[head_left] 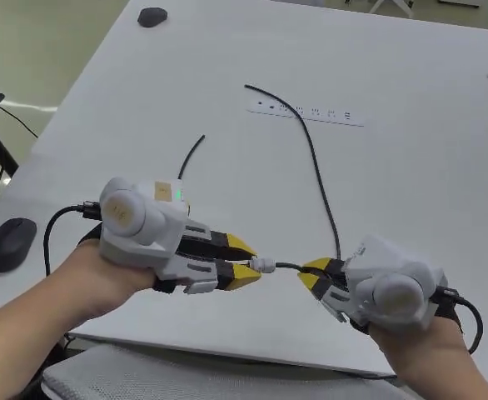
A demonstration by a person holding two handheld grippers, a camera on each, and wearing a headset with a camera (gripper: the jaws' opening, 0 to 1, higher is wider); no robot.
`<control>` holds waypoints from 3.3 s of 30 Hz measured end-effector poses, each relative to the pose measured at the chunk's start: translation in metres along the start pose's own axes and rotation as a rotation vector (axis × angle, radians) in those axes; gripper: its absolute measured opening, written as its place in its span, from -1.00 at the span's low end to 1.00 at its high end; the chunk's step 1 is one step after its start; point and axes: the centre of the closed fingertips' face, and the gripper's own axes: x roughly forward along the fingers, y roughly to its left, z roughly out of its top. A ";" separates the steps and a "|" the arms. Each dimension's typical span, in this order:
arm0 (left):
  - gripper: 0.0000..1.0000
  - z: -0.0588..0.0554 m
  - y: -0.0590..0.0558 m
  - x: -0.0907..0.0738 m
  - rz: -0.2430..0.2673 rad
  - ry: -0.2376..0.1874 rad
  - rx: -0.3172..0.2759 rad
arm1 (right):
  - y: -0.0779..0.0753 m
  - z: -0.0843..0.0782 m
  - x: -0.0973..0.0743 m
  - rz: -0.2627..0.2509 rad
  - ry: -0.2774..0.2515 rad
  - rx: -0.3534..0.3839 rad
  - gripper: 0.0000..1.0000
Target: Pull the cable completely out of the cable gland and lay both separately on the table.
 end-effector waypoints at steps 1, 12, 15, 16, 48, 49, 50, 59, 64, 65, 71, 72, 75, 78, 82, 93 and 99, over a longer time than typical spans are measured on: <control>-0.71 0.000 -0.001 0.000 -0.004 0.000 0.000 | -0.002 -0.004 0.000 -0.009 0.012 0.016 -1.00; -0.71 0.002 -0.006 0.001 -0.006 -0.013 -0.002 | -0.017 -0.043 0.002 -0.058 0.099 0.224 -1.00; -0.71 0.000 -0.007 0.002 -0.006 -0.005 0.003 | -0.016 -0.045 0.003 -0.057 0.105 0.221 -1.00; -0.71 0.000 -0.007 0.002 -0.006 -0.006 0.001 | -0.015 -0.045 0.002 -0.058 0.104 0.212 -1.00; -0.70 0.003 -0.003 0.000 0.022 -0.001 0.002 | 0.007 0.013 -0.023 -0.074 0.013 -0.093 -0.56; -0.70 0.003 -0.003 0.000 0.020 0.001 0.002 | 0.010 0.019 -0.022 -0.065 0.010 -0.111 -0.56; -0.70 0.003 -0.004 0.000 0.019 0.001 0.001 | 0.013 0.023 -0.022 -0.058 0.006 -0.119 -0.57; -0.70 0.001 -0.004 -0.001 0.022 0.007 0.000 | 0.031 0.045 -0.015 -0.034 -0.019 -0.216 -0.65; -0.70 0.001 -0.005 0.000 0.021 0.009 0.001 | 0.036 0.050 -0.014 -0.024 -0.024 -0.232 -0.75; -0.70 0.001 -0.005 0.001 0.021 0.009 0.001 | 0.037 0.049 -0.014 -0.022 -0.008 -0.232 -0.78; -0.70 0.002 -0.006 0.004 0.024 0.011 -0.001 | 0.035 0.051 -0.015 -0.024 -0.010 -0.242 -0.92; -0.70 0.002 -0.006 0.004 0.024 0.012 0.001 | 0.035 0.051 -0.015 -0.021 -0.009 -0.233 -0.92; -0.70 0.002 -0.006 0.004 0.024 0.013 0.001 | 0.035 0.049 -0.015 -0.018 -0.012 -0.220 -0.94; -0.70 0.001 -0.006 0.004 0.023 0.015 -0.004 | 0.037 0.046 -0.013 -0.011 -0.010 -0.197 -0.95; -0.70 -0.002 -0.007 0.005 0.024 0.022 -0.004 | 0.039 0.043 -0.012 -0.011 -0.002 -0.184 -0.97; -0.70 -0.001 -0.004 0.005 0.028 0.013 -0.008 | 0.030 0.035 -0.010 -0.024 0.011 -0.078 -0.99; -0.71 0.000 -0.002 0.004 0.030 0.007 -0.012 | 0.023 0.027 -0.010 -0.033 0.025 -0.044 -1.00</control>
